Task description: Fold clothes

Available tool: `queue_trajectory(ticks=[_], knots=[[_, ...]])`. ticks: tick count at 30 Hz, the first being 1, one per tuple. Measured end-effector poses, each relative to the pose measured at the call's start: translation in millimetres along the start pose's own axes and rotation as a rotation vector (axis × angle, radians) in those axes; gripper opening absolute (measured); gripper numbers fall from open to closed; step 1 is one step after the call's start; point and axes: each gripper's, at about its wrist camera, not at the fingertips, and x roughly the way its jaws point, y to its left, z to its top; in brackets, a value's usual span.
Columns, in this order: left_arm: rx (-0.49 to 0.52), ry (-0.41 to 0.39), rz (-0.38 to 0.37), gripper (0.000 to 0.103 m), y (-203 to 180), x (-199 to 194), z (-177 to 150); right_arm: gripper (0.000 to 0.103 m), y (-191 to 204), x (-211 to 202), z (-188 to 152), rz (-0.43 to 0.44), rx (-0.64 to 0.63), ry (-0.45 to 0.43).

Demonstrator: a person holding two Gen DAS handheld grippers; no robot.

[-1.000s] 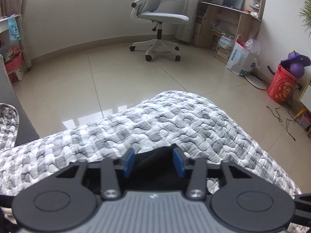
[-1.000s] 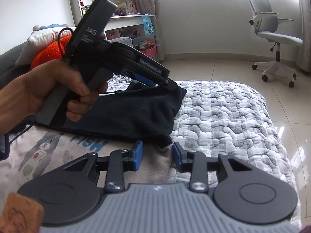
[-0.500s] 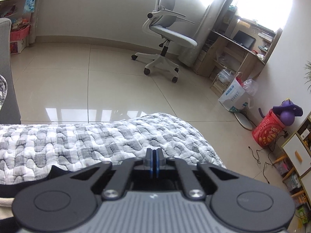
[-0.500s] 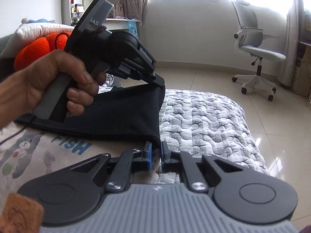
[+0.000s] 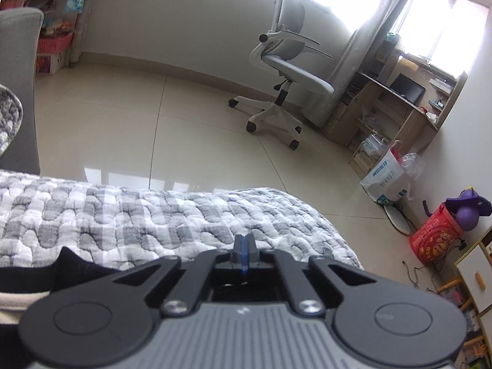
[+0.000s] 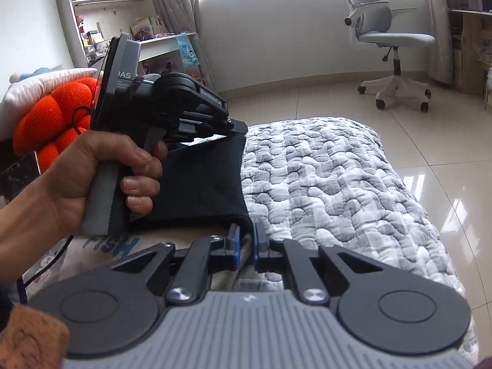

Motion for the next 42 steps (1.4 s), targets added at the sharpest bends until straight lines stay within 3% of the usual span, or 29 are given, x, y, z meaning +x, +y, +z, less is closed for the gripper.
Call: queue_trajectory(ticks=[4, 8, 13, 15, 17, 20, 24, 28, 34, 37, 42], knots=[[0.01, 0.018, 0.007, 0.0, -4.2, 4.8, -2.2, 0.007, -3.9, 0.3, -0.4, 0.014, 0.033, 0.001], [-0.004, -0.039, 0.003, 0.0, -2.9, -16.3, 13.5, 0.008, -5.8, -0.3, 0.5, 0.023, 0.044, 0.002], [0.108, -0.04, 0.036, 0.001, -12.9, -54.3, 11.7, 0.008, -9.7, -1.1, 1.1, 0.039, 0.063, 0.001], [0.143, -0.012, 0.028, 0.005, -15.3, -69.8, 3.7, 0.011, -12.6, -2.0, 1.4, 0.059, 0.077, -0.001], [0.163, 0.029, 0.037, 0.005, -12.2, -83.8, -6.0, 0.023, -14.1, -5.8, 1.8, 0.083, 0.081, -0.006], [0.108, 0.064, 0.047, 0.008, 11.5, -111.6, -17.8, 0.036, -9.4, -15.8, 2.7, 0.046, 0.04, -0.021], [0.046, 0.058, 0.089, 0.034, 47.4, -153.0, -35.5, 0.036, 7.0, -31.7, 11.4, 0.021, -0.021, -0.053], [-0.065, 0.039, 0.149, 0.034, 93.2, -193.3, -55.2, 0.036, 44.5, -27.9, 31.0, 0.041, -0.134, -0.044], [-0.162, 0.005, 0.232, 0.034, 145.3, -229.4, -82.0, 0.039, 81.4, 21.6, 52.2, 0.072, -0.22, 0.07], [-0.187, -0.019, 0.218, 0.034, 162.1, -240.0, -93.5, 0.039, 81.2, 48.1, 43.3, -0.003, -0.221, 0.141], [-0.218, -0.059, 0.189, 0.033, 175.1, -256.8, -104.3, 0.038, 75.3, 47.4, 32.9, -0.051, -0.218, 0.127]])
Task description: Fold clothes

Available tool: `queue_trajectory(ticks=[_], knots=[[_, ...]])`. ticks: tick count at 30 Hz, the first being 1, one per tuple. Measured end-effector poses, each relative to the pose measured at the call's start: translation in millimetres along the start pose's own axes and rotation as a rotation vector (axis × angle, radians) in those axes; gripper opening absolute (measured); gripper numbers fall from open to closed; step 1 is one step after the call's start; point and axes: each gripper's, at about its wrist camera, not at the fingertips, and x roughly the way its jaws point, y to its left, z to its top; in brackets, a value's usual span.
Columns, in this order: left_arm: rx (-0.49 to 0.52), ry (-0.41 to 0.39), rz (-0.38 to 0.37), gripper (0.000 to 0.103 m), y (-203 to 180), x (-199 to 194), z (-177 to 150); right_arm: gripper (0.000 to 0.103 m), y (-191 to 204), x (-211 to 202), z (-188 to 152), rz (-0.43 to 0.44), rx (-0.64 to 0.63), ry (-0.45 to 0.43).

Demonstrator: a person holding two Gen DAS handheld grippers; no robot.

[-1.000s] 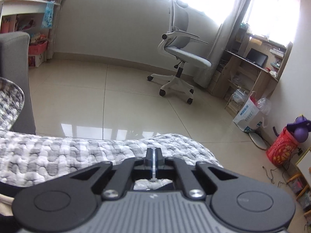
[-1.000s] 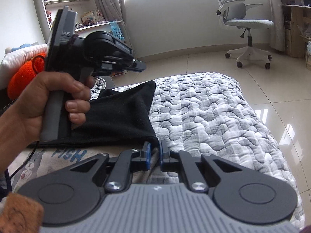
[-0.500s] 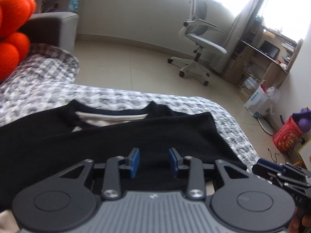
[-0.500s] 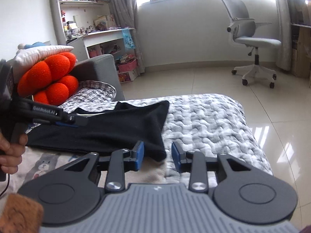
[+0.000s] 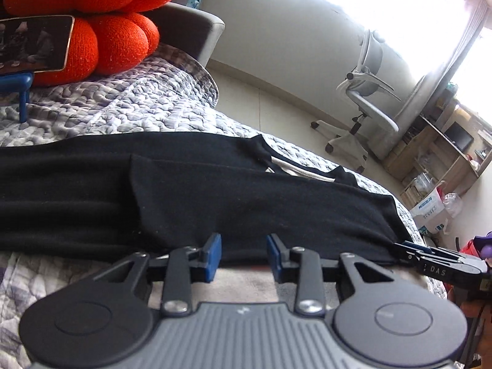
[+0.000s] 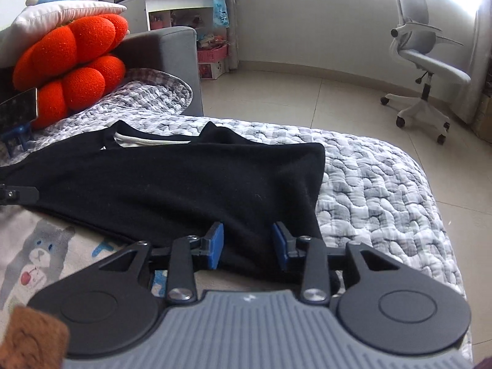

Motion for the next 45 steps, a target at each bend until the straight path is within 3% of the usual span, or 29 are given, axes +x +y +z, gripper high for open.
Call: queue_trajectory(ticks=[7, 13, 19, 24, 27, 29, 36, 40, 45], knots=[[-0.009, -0.039, -0.033, 0.033, 6.4, -3.2, -10.4, 0.04, 10.9, 17.8, 30.1, -0.039, -0.055, 0.028], [-0.02, -0.074, -0.067, 0.033, 13.3, -4.0, -17.3, 0.041, 4.1, 56.6, 53.0, -0.046, 0.017, 0.052], [0.033, -0.106, -0.045, 0.033, 6.6, -6.2, -24.5, 0.04, -1.2, 77.2, 61.0, -0.114, 0.057, 0.01], [0.016, -0.115, -0.059, 0.033, 10.5, -7.4, -25.0, 0.041, -2.4, 79.2, 62.9, -0.163, 0.069, -0.027], [-0.012, -0.115, -0.081, 0.033, 15.3, -8.0, -24.7, 0.042, 11.6, 55.5, 61.3, -0.149, 0.067, -0.082], [-0.019, -0.115, -0.085, 0.033, 15.7, -8.0, -24.6, 0.045, 26.0, 39.4, 58.3, -0.064, 0.04, -0.091], [0.002, -0.123, -0.063, 0.033, 11.0, -8.3, -26.6, 0.046, 61.3, 24.4, 34.2, 0.117, -0.016, 0.021], [0.002, -0.127, -0.062, 0.033, 11.5, -8.4, -27.0, 0.052, 72.9, 31.4, 14.3, 0.105, -0.043, -0.01], [0.01, -0.129, -0.055, 0.033, 10.1, -9.2, -27.7, 0.053, 78.5, 26.8, 8.0, 0.077, -0.027, -0.041]])
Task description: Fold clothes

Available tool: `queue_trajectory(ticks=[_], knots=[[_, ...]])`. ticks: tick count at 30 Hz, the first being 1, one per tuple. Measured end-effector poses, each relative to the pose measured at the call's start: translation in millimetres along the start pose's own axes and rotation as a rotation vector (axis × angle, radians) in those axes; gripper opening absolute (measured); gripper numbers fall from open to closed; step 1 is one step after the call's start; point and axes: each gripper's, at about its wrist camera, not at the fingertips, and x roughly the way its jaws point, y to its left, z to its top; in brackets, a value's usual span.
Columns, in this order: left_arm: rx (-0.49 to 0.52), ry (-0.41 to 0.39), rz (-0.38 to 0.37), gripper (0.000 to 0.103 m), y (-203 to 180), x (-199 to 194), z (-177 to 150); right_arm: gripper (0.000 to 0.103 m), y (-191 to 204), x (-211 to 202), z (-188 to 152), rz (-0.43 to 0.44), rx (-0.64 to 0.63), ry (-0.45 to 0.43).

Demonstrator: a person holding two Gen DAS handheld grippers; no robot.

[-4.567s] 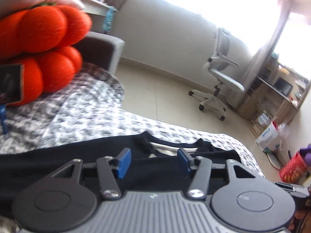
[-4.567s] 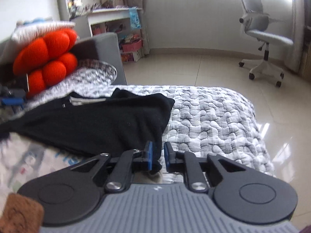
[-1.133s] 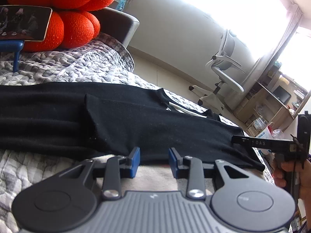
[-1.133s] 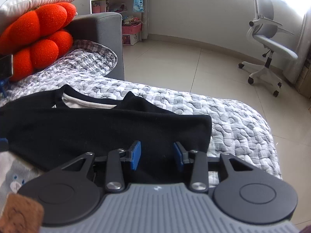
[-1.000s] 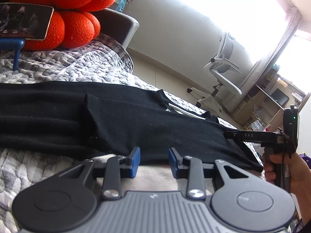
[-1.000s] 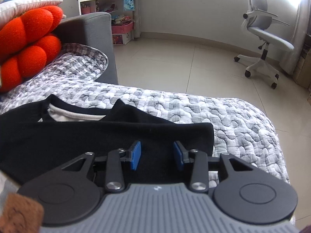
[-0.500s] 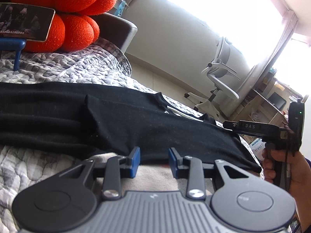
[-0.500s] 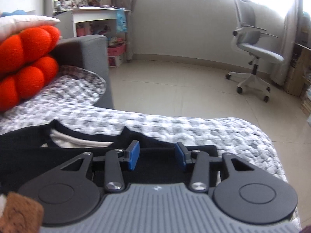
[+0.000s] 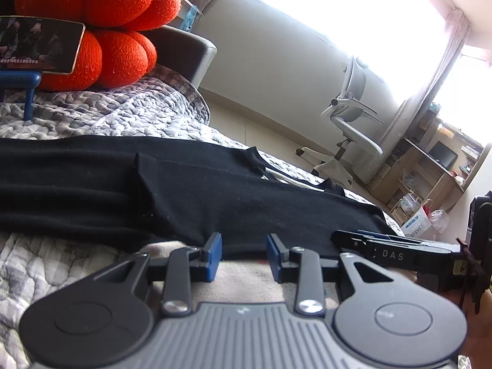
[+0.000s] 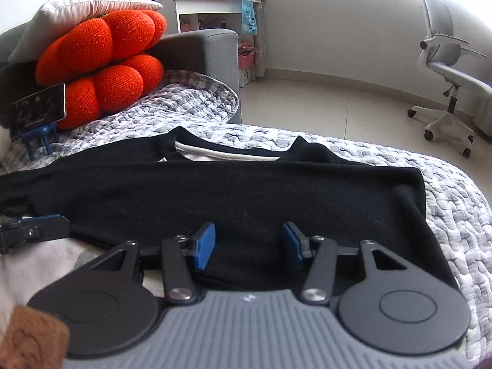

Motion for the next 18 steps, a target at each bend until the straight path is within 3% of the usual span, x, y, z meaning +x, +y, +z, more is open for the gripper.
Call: queue_trajectory(ticks=[6, 13, 18], knots=[[-0.004, 0.015, 0.001, 0.033, 1.0, -4.8, -0.3, 0.054, 4.2, -16.8, -7.2, -0.018, -0.029, 0.019], [-0.007, 0.035, 0.045, 0.037, 14.0, -27.9, 3.5, 0.059, -2.6, -15.5, -21.8, 0.005, -0.004, -0.045], [-0.071, 0.043, 0.037, 0.038, 30.7, -41.2, 6.1, 0.061, 0.8, -15.7, -23.1, -0.009, -0.008, -0.06]])
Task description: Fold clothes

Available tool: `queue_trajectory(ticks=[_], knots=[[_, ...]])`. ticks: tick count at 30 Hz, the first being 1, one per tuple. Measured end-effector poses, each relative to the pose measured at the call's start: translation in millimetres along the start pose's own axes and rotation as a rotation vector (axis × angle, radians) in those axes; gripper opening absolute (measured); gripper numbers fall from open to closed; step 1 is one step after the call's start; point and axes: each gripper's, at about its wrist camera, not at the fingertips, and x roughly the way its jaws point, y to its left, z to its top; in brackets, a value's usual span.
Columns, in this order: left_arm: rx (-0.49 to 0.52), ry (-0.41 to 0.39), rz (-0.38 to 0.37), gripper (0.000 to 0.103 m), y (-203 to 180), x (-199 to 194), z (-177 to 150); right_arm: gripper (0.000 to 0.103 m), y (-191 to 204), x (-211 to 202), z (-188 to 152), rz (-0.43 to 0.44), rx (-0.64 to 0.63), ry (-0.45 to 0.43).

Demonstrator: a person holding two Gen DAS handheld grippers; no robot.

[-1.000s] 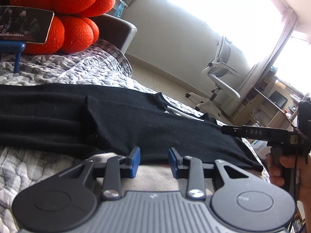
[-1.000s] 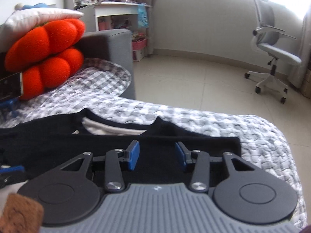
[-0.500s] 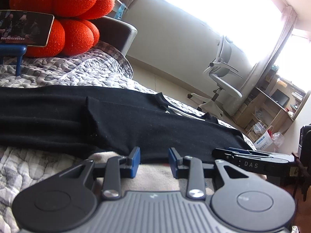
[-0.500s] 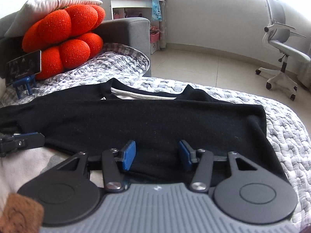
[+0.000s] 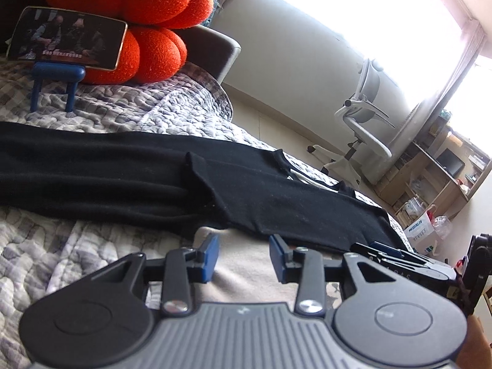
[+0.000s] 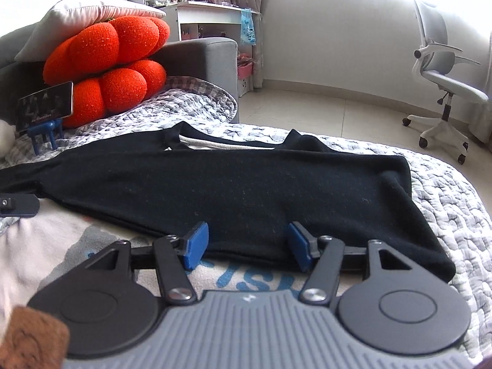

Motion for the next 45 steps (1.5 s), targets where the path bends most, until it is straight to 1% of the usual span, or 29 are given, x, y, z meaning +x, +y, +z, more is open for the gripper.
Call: queue_trajectory(ticks=[2, 4, 5, 6, 9, 11, 14, 17, 21, 22, 23, 24, 26, 27, 29, 31, 34, 37, 39, 40, 41, 42, 43, 44, 45], knots=[[0.014, -0.003, 0.01, 0.04, -2.3, -4.5, 0.2, 0.061, 0.2, -0.5, -0.4, -0.002, 0.001, -0.003], [0.027, -0.013, 0.031, 0.045, -3.0, -10.1, 0.7, 0.061, -0.5, -0.6, -0.8, 0.0, 0.004, -0.004], [0.013, -0.016, 0.045, 0.056, 1.5, -13.5, 1.8, 0.061, -0.8, -0.7, -1.2, 0.0, 0.005, -0.005], [-0.001, -0.019, 0.059, 0.06, 5.9, -17.0, 2.8, 0.061, -0.7, -0.7, -1.5, -0.001, 0.005, -0.007], [-0.049, -0.029, 0.102, 0.06, 21.2, -27.8, 6.5, 0.061, -0.7, -0.8, -2.3, -0.001, 0.006, -0.01], [-0.117, -0.041, 0.137, 0.06, 43.1, -38.1, 12.5, 0.061, -1.0, -0.7, -2.6, 0.0, 0.009, -0.012], [-0.244, -0.075, 0.225, 0.061, 87.0, -57.9, 24.0, 0.061, -0.6, -0.7, -3.1, -0.002, 0.007, -0.014], [-0.368, -0.121, 0.339, 0.062, 136.4, -81.9, 35.7, 0.061, -0.4, -0.9, -3.4, -0.003, 0.007, -0.016], [-0.538, -0.207, 0.496, 0.065, 206.8, -118.0, 50.8, 0.062, -0.6, -1.1, -3.6, -0.003, 0.008, -0.017], [-0.575, -0.227, 0.51, 0.065, 222.3, -125.6, 55.0, 0.062, -0.5, -1.1, -3.7, -0.003, 0.008, -0.017], [-0.592, -0.245, 0.519, 0.065, 234.6, -131.5, 60.2, 0.062, -0.2, -1.0, -3.7, -0.004, 0.007, -0.017], [-0.598, -0.259, 0.533, 0.065, 245.3, -136.1, 66.5, 0.062, -0.2, -1.1, -3.7, -0.005, 0.006, -0.017], [-0.569, -0.271, 0.588, 0.065, 258.6, -139.6, 83.3, 0.062, -0.3, -1.3, -3.8, -0.005, 0.007, -0.017], [-0.565, -0.273, 0.603, 0.066, 262.5, -139.4, 89.9, 0.062, -0.4, -1.2, -3.8, -0.005, 0.007, -0.018], [-0.536, -0.265, 0.601, 0.068, 268.8, -136.2, 100.6, 0.062, -0.4, -1.1, -3.7, -0.004, 0.008, -0.017], [-0.488, -0.233, 0.636, 0.069, 273.2, -126.8, 108.2, 0.062, -0.8, -1.2, -3.8, -0.003, 0.01, -0.017], [-0.437, -0.156, 0.654, 0.069, 277.1, -107.6, 112.5, 0.062, -0.8, -1.4, -3.8, -0.003, 0.01, -0.018], [-0.387, -0.125, 0.711, 0.069, 280.6, -92.9, 112.1, 0.062, -1.0, -1.7, -4.0, -0.002, 0.01, -0.018], [-0.343, -0.103, 0.729, 0.067, 277.8, -83.3, 110.1, 0.062, -1.3, -1.9, -4.3, -0.002, 0.011, -0.019], [-0.296, -0.087, 0.749, 0.066, 272.4, -78.8, 109.9, 0.062, -1.4, -2.0, -4.2, -0.001, 0.011, -0.019], [-0.254, -0.074, 0.765, 0.053, 267.3, -74.9, 109.8, 0.062, -1.4, -2.0, -4.2, -0.001, 0.012, -0.02], [-0.225, -0.065, 0.774, 0.031, 262.7, -72.6, 110.1, 0.062, -1.4, -2.0, -4.2, -0.001, 0.012, -0.02], [-0.212, -0.061, 0.77, 0.021, 259.2, -71.8, 110.5, 0.062, -1.3, -2.1, -4.1, -0.001, 0.013, -0.02], [-0.238, -0.071, 0.737, 0.008, 258.1, -74.7, 111.4, 0.062, -1.1, -2.1, -4.1, -0.002, 0.012, -0.02], [-0.258, -0.082, 0.712, 0.008, 255.8, -77.9, 112.8, 0.062, -1.0, -2.2, -4.2, -0.003, 0.013, -0.02]])
